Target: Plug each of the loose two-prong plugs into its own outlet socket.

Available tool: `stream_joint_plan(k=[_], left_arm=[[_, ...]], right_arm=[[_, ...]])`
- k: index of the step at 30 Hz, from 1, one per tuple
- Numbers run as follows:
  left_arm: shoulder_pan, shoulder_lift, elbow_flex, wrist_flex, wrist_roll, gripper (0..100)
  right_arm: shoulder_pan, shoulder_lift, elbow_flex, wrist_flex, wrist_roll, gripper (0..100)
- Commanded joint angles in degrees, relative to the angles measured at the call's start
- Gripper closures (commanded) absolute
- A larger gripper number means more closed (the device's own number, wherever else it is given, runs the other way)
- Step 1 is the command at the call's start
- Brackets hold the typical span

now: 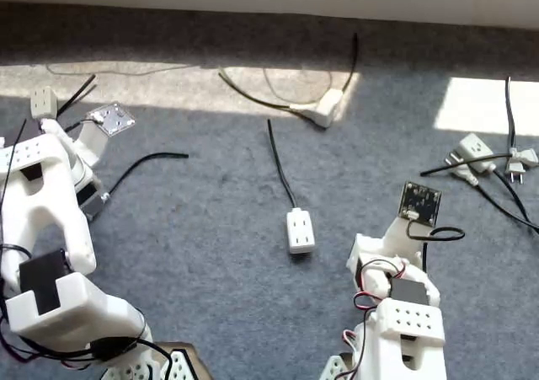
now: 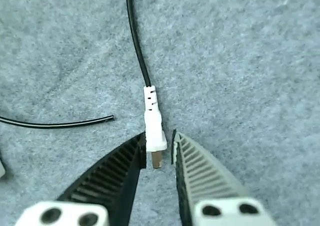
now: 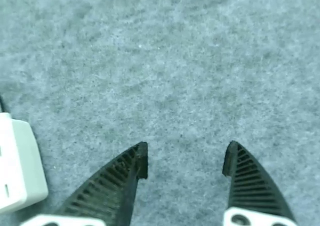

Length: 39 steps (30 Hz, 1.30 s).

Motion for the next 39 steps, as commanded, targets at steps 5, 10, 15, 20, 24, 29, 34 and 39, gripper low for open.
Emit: stream_joint_plan(k=[5, 10, 15, 20, 24, 29, 34, 39], left_arm=[[1.36, -0.22, 5.05, -6.68, -0.62, 92], [1.36, -0.22, 7.08, -8.70, -0.62, 92], [1.36, -0.40, 6.73, -8.70, -1.49, 92], [0.40, -0.84, 6.73, -8.44, -4.57, 92], [-0.57, -0.84, 6.64, -8.35, -4.66, 92], [-1.10, -0.84, 1.54, -3.87, -4.66, 92], [-0.84, -0.75, -5.76, 4.22, -4.66, 92], [-0.84, -0.22, -6.37, 4.75, -4.66, 92]], right_arm=[[-0.57, -0.84, -0.22, -1.10, -0.26, 74.8], [-0.57, -0.84, -0.22, -1.10, -0.26, 74.8], [-0.57, -0.84, -0.22, -1.10, -0.26, 74.8], [-0.57, -0.84, -0.22, -1.10, -0.26, 74.8], [-0.57, -0.84, -0.22, -1.10, -0.26, 74.8], [-0.57, -0.84, -0.22, -1.10, -0.26, 74.8], [-0.57, -0.84, -0.22, -1.10, -0.26, 74.8], [-0.57, -0.84, -0.22, -1.10, -0.26, 74.8]])
